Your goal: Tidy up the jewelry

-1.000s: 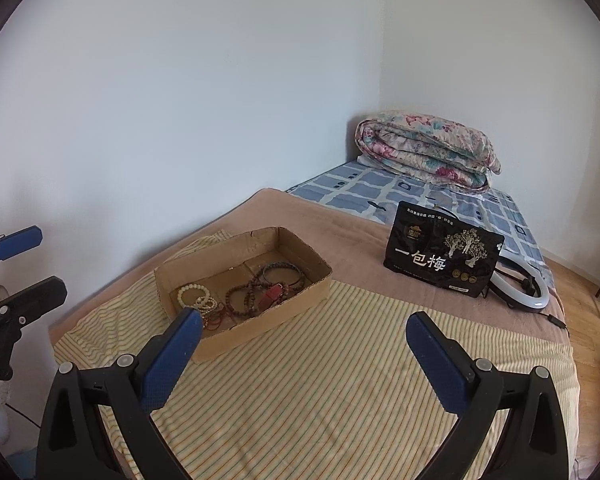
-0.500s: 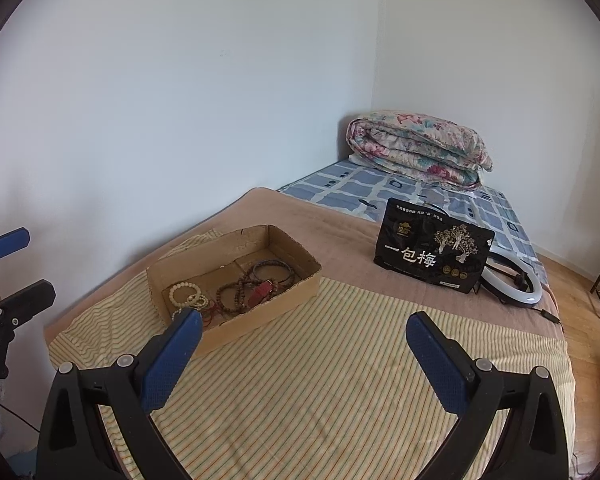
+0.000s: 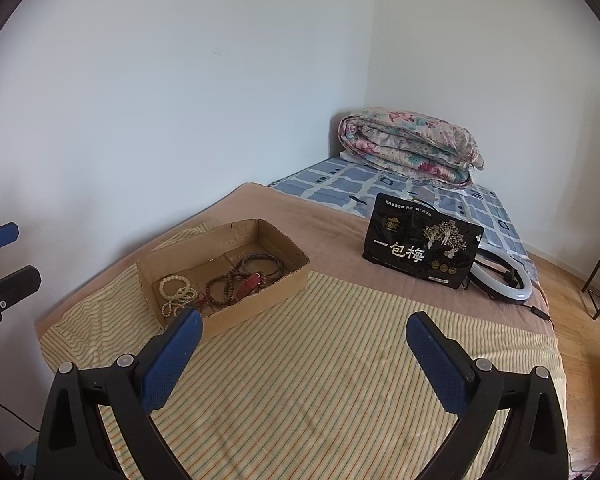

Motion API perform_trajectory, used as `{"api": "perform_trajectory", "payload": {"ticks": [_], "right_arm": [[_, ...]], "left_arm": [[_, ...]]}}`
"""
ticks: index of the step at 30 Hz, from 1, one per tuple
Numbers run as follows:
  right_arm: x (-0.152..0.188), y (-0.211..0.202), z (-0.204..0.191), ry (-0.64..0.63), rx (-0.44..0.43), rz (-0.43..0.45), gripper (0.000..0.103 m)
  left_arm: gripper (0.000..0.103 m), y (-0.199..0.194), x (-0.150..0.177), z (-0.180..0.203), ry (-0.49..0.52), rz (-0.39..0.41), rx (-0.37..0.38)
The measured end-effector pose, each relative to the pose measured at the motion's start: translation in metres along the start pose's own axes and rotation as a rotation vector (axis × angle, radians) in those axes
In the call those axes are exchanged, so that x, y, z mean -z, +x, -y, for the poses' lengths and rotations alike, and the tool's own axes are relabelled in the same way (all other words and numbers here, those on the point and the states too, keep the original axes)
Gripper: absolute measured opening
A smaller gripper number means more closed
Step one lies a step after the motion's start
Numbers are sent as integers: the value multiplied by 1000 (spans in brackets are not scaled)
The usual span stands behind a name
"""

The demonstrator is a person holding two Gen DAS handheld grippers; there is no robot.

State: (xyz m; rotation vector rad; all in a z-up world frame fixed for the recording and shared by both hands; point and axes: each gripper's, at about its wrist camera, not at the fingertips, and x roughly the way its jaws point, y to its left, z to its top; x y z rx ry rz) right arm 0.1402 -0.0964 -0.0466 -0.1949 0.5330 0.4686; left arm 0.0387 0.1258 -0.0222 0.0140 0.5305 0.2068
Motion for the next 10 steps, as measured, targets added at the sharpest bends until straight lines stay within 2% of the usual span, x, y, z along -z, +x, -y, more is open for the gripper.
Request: {"api": "perform_trajectory", "payload": {"ticks": [10], "right_arm": [[3,-3,-2,-30,14,-12,103]], "left_arm": [[103,-3,5,-4,-5,14,-21]]}}
